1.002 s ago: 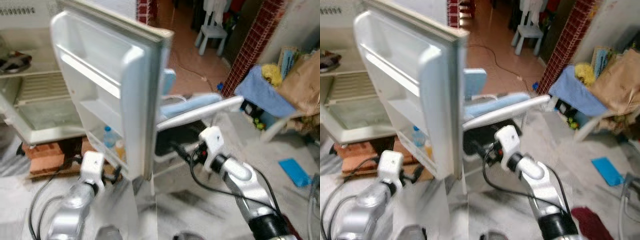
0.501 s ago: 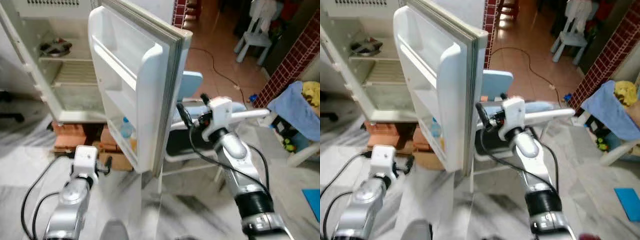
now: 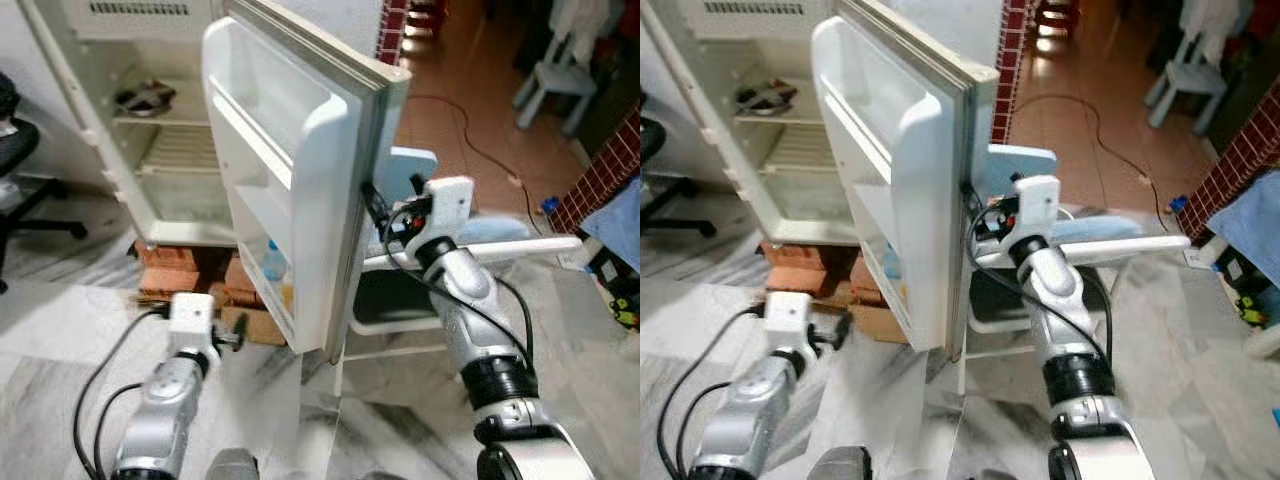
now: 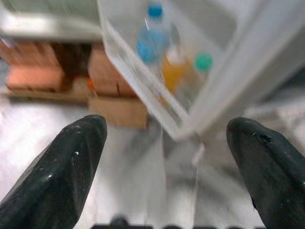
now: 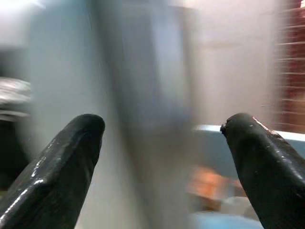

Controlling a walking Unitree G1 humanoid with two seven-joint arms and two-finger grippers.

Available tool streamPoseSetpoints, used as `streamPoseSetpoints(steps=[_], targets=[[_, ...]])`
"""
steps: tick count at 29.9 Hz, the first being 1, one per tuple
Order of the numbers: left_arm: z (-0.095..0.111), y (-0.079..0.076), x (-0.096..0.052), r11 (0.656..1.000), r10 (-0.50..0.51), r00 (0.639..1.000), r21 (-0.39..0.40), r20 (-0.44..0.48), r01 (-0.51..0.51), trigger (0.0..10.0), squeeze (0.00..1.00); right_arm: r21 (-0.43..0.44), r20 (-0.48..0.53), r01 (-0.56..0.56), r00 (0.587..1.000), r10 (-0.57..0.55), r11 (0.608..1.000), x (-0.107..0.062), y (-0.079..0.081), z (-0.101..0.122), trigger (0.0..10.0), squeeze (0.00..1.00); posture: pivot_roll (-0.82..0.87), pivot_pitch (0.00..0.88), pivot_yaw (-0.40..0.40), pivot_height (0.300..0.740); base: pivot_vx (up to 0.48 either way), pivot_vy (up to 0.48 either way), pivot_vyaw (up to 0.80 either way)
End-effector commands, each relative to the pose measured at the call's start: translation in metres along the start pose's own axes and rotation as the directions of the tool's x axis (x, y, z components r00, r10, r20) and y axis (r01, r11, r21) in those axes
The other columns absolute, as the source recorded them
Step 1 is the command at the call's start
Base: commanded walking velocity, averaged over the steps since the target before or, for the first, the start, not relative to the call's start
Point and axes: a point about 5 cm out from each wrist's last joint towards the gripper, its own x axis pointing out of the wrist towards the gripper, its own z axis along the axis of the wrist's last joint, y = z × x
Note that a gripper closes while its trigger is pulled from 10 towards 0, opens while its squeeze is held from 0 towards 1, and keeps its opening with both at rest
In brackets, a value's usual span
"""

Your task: Restocking fridge

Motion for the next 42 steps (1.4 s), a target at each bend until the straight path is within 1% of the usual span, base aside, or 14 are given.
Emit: streamPoseSetpoints(steps=[1, 3, 5, 10, 11, 12, 13, 14, 17, 20, 25, 29, 35, 42], targets=[[-0.004, 0.0, 0.0, 1.0, -0.02, 0.999, 0.014, -0.047, 0.021, 10.0, 0.0, 0.043, 0.069, -0.229, 0.972, 0.226, 0.973, 0.01, 0.032, 0.018, 10.0, 0.0, 0.06, 0.0, -0.083, 0.74, 0.0, 0.0, 0.0], [-0.006, -0.002, 0.001, 0.998, -0.04, 0.997, 0.038, -0.073, 0.042, 10.0, 0.0, 0.17, 0.122, -0.477, 0.878, 0.462, 0.862, -0.001, 0.062, 0.03, 10.0, 0.0, 0.06, 0.0, -0.083, 0.74, 0.0, 0.0, 0.0], [-0.006, -0.003, 0.002, 0.998, -0.047, 0.996, 0.048, -0.079, 0.051, 10.0, 0.0, 0.249, 0.17, -0.588, 0.809, 0.563, 0.77, -0.01, 0.076, 0.037, 10.0, 0.0, 0.06, 0.0, -0.085, 0.74, 0.0, 0.0, 0.0], [-0.005, -0.002, 0.002, 0.997, -0.047, 0.995, 0.06, -0.09, 0.052, 10.0, 0.0, 0.329, 0.238, -0.677, 0.734, 0.636, 0.659, -0.023, 0.087, 0.05, 10.0, 0.0, 0.06, 0.0, -0.084, 0.74, 0.0, 0.0, 0.0], [-0.005, -0.002, 0.001, 0.997, -0.048, 0.994, 0.062, -0.095, 0.054, 10.0, 0.0, 0.328, 0.194, -0.631, 0.773, 0.604, 0.703, -0.024, 0.08, 0.042, 10.0, 0.0, 0.06, 0.0, -0.082, 0.74, 0.0, 0.0, 0.0], [-0.005, -0.002, 0.001, 0.997, -0.048, 0.994, 0.062, -0.095, 0.054, 10.0, 0.0, 0.328, 0.194, -0.631, 0.773, 0.604, 0.703, -0.024, 0.08, 0.042, 10.0, 0.0, 0.06, 0.0, -0.082, 0.74, 0.0, 0.0, 0.0], [-0.005, -0.002, 0.001, 0.997, -0.049, 0.994, 0.062, -0.096, 0.055, 10.0, 0.0, 0.304, 0.1, -0.534, 0.842, 0.53, 0.789, -0.023, 0.068, 0.025, 10.0, 0.0, 0.06, 0.0, -0.08, 0.74, 0.0, 0.0, 0.0], [-0.006, -0.002, 0.001, 0.997, -0.049, 0.994, 0.062, -0.097, 0.056, 10.0, 0.0, 0.297, 0.067, -0.502, 0.859, 0.507, 0.812, -0.024, 0.064, 0.02, 10.0, 0.0, 0.06, 0.0, -0.08, 0.74, 0.0, 0.0, 0.0], [-0.003, -0.002, 0.001, 0.996, -0.051, 0.996, 0.073, -0.071, 0.056, 10.0, 0.0, 0.113, -0.153, -0.2, 0.964, 0.216, 0.973, -0.031, 0.027, -0.023, 10.0, 0.0, 0.05, 0.0, -0.081, 0.74, 0.0, 0.0, 0.0], [0.004, 0.001, 0.001, 0.995, -0.03, 1.0, 0.092, -0.007, 0.031, 10.0, 0.0, 0.041, -0.194, -0.03, 0.98, 0.037, 0.999, -0.04, 0.009, -0.036, 10.0, 0.0, 0.05, 0.0, -0.082, 0.74, 0.0, 0.0, 0.0], [0.02, 0.01, 0.003, 0.982, 0.034, 0.993, 0.181, 0.11, -0.054, 10.0, 0.0, -0.067, -0.194, 0.154, 0.967, -0.165, 0.986, -0.057, -0.008, -0.041, 10.0, 0.0, 0.05, 0.0, -0.083, 0.74, 0.0, 0.0, 0.0], [0.033, 0.017, 0.003, 0.979, 0.057, 0.982, 0.183, 0.18, -0.09, 10.0, 0.0, -0.169, -0.137, 0.342, 0.921, -0.366, 0.924, -0.07, -0.023, -0.037, 10.0, 0.0, 0.04, 0.0, -0.079, 0.74, 0.0, 0.299, 0.0], [0.047, 0.024, -0.001, 0.975, 0.089, 0.945, 0.167, 0.315, -0.148, 10.0, 0.0, -0.305, -0.046, 0.481, 0.855, -0.517, 0.822, -0.085, -0.036, -0.036, 10.0, 0.0, 0.02, 0.0, -0.073, 0.74, 0.0, 0.358, 0.0], [0.045, 0.025, -0.001, 0.978, 0.093, 0.935, 0.146, 0.342, -0.151, 10.0, 0.0, -0.327, -0.046, 0.544, 0.808, -0.588, 0.773, -0.101, -0.042, -0.042, 10.0, 0.0, 0.01, 0.0, -0.069, 0.74, 0.0, 0.48, 0.0]])
